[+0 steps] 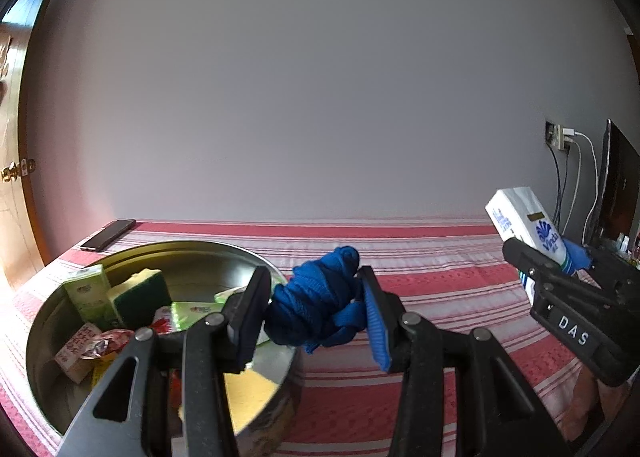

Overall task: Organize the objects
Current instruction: 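Carry the blue cloth with left tool over the tin while right tool carries Vinda pack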

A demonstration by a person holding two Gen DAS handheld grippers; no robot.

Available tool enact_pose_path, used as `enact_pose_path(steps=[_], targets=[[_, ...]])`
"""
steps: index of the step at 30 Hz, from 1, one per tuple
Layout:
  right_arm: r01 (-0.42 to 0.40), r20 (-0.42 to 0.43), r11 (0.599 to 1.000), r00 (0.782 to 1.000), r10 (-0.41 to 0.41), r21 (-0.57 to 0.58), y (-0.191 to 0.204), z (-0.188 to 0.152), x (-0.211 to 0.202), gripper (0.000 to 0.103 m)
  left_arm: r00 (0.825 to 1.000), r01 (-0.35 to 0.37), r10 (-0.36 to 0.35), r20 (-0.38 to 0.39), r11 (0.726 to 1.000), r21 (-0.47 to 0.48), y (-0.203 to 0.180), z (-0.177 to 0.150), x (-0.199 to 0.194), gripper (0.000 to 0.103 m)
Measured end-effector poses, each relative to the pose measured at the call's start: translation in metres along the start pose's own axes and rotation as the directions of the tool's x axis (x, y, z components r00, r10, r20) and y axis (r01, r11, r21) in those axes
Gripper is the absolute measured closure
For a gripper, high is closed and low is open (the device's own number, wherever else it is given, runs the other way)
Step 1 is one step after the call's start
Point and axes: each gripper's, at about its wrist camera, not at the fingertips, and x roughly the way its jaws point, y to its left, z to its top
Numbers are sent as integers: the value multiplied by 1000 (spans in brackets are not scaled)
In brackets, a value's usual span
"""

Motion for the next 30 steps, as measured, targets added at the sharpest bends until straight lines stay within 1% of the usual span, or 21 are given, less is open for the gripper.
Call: enact_pose_path(steps=[6,15,18,25,30], targets=[[-44,11,999,999,44,-24,17,13,2,48,1000,-24,25,7,1000,-10,15,4,-10,59],[-127,4,991,992,128,-49,41,28,8,48,996,-94,94,6,995,-23,48,11,-23,59],[-155,-4,986,988,155,-62,55,29,7,48,994,-113,113,1,993,-32,60,13,-27,59],[-216,-20,973,976,215,-82,82,41,14,48,985,-173,172,-11,984,-30,88,19,-37,58],[-271,-49,959,962,268,-80,102,48,18,48,974,-224,223,-36,974,-33,110,19,-38,58]])
